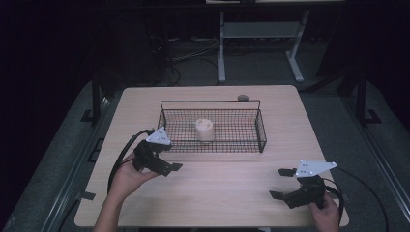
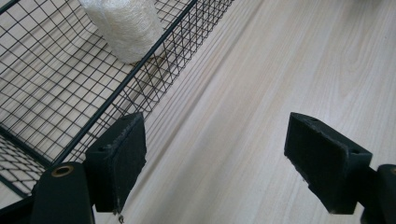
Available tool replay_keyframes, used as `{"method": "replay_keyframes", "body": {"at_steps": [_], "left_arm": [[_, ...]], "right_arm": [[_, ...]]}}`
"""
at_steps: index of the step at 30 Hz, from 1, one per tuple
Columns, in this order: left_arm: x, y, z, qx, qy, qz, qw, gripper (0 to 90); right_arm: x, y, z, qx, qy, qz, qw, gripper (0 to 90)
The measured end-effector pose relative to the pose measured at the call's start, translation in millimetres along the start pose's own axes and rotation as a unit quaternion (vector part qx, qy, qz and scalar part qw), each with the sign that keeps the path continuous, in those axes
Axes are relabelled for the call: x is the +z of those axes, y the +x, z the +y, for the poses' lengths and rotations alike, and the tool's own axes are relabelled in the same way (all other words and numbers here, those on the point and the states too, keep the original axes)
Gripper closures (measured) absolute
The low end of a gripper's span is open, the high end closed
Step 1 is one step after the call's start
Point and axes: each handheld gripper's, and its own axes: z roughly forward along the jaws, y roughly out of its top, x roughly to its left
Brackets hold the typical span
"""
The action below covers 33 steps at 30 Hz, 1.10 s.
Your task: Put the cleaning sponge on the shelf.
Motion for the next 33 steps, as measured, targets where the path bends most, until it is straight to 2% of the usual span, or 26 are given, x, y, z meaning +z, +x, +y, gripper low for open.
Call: {"method": "replay_keyframes", "body": {"at_steps": [11,24,33], "left_arm": [[-8.3,-12.6,-16.9,0.003,-0.011,0.003,0.9999,20.1],[-11.6,-19.6,-45.2,-0.014,-0.019,0.002,0.9997,19.7],[-13.2,-23.9,-58.4,-0.024,-0.031,0.005,0.9992,19.6]], "right_arm": [[-0.3,0.1,-0.5,0.0,0.002,0.0,1.0,13.8],[0.6,0.6,-0.6,0.0,0.007,-0.002,1.0,13.8],[0.9,1.0,-0.7,0.001,0.008,-0.003,1.0,13.8]]}}
